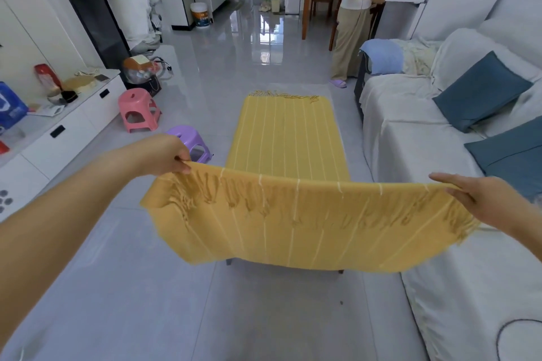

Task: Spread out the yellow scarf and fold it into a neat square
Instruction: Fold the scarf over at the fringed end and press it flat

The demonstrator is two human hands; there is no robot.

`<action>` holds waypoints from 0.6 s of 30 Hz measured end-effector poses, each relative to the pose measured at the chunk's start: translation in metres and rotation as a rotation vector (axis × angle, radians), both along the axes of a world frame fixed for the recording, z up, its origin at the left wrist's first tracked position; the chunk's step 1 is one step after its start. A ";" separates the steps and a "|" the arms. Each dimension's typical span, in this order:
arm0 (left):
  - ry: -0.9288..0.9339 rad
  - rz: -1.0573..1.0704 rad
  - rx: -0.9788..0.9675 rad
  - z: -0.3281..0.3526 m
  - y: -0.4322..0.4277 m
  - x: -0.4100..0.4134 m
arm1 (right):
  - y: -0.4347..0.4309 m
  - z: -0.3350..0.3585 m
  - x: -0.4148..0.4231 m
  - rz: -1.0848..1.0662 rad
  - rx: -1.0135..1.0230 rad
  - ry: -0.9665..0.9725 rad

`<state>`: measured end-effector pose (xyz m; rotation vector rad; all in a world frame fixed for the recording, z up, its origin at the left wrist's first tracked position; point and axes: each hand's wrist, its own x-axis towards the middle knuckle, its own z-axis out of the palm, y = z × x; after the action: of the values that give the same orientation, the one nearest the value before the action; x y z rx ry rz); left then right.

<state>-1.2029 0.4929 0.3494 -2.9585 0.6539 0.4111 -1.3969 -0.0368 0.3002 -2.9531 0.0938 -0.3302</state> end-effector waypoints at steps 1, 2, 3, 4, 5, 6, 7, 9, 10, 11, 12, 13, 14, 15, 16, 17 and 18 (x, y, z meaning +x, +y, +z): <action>-0.007 -0.004 -0.007 -0.002 -0.002 0.016 | -0.002 0.000 0.016 -0.015 0.009 0.018; -0.007 -0.006 -0.011 -0.005 -0.003 0.033 | -0.005 -0.002 0.033 -0.026 0.012 0.022; -0.004 -0.009 -0.018 -0.008 -0.004 0.050 | -0.007 -0.003 0.050 -0.036 0.007 0.021; 0.001 -0.012 -0.025 -0.012 -0.004 0.068 | -0.008 -0.004 0.067 -0.047 0.000 0.014; 0.009 -0.018 -0.032 -0.015 -0.004 0.085 | -0.009 -0.005 0.084 -0.064 0.002 0.022; 0.022 -0.031 -0.045 -0.019 -0.004 0.103 | -0.010 -0.008 0.102 -0.078 -0.004 0.034; 0.037 -0.049 -0.056 -0.023 -0.005 0.120 | -0.011 -0.011 0.119 -0.095 -0.011 0.049; 0.063 -0.071 -0.077 -0.030 -0.009 0.158 | -0.011 -0.019 0.151 -0.136 -0.015 0.062; 0.078 -0.075 -0.089 -0.035 -0.009 0.178 | -0.010 -0.022 0.166 -0.156 -0.018 0.071; 0.083 -0.087 -0.102 -0.040 -0.009 0.198 | -0.009 -0.025 0.180 -0.174 -0.019 0.079; 0.094 -0.101 -0.116 -0.046 -0.008 0.217 | -0.008 -0.028 0.194 -0.196 -0.015 0.083; 0.110 -0.119 -0.134 -0.050 -0.008 0.236 | -0.008 -0.030 0.209 -0.221 -0.010 0.090; 0.124 -0.128 -0.154 -0.055 -0.008 0.255 | -0.007 -0.031 0.223 -0.246 -0.009 0.101; 0.132 -0.139 -0.172 -0.059 -0.008 0.274 | -0.007 -0.032 0.237 -0.268 -0.009 0.108; 0.139 -0.151 -0.186 -0.062 -0.010 0.292 | -0.006 -0.034 0.249 -0.289 -0.008 0.109; 0.149 -0.162 -0.199 -0.067 -0.011 0.310 | -0.006 -0.037 0.262 -0.305 -0.008 0.111; 0.160 -0.166 -0.210 -0.072 -0.013 0.328 | -0.006 -0.040 0.275 -0.322 -0.009 0.118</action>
<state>-0.8748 0.4797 0.2770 -3.0537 1.0119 0.6028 -1.1216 -0.0431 0.2605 -2.9595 0.5875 -0.1963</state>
